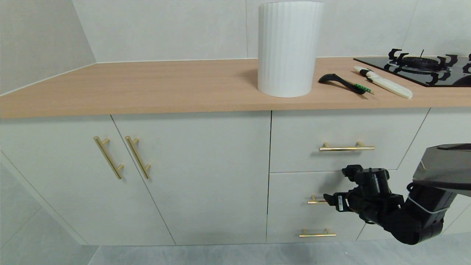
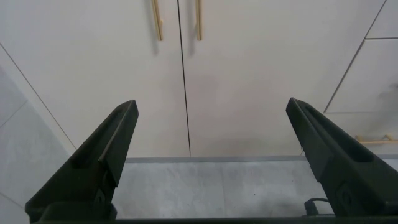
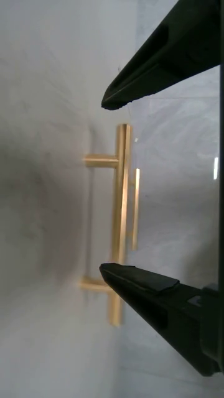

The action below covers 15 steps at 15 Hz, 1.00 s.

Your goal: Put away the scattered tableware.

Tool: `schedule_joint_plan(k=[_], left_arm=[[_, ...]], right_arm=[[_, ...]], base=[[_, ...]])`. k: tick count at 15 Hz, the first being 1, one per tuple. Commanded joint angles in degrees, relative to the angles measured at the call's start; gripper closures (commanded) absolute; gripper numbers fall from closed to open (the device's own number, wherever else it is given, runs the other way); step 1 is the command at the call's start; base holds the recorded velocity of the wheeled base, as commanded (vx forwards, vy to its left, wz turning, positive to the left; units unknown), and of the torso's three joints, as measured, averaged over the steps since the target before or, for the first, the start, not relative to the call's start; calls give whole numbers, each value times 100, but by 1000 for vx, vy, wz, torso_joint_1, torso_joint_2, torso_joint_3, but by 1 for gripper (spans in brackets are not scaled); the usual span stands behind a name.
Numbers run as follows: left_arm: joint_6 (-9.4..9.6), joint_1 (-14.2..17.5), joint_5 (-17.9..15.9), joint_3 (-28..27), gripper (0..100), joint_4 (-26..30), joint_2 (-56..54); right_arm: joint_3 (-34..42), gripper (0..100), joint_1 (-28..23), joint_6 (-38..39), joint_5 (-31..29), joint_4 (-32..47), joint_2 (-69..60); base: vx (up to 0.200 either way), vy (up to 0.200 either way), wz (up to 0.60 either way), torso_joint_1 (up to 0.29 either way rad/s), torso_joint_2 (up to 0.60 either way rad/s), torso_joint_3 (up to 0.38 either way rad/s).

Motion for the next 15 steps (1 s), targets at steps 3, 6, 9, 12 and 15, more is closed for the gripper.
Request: schedule_joint_plan(k=[3,6,9,12,15], left_arm=[[0,0,2,0,0,2,7],[0,0,2,0,0,2,7],[0,0,2,0,0,2,7],[0,0,2,0,0,2,7],[0,0,2,0,0,2,7]], right_arm=[[-153,0,13,96,-62,-145,505],[-153,0,13,61,-71,-145,680],[-136,0,13,52,-71,-137,680],[-118,0,13,52,-71,-137,663],[-92,0,13,26,-62,-102,645]], base=[[0,0,0,0,0,0],[0,0,0,0,0,0],[0,0,0,0,0,0],[0,0,0,0,0,0],[0,0,0,0,0,0]])
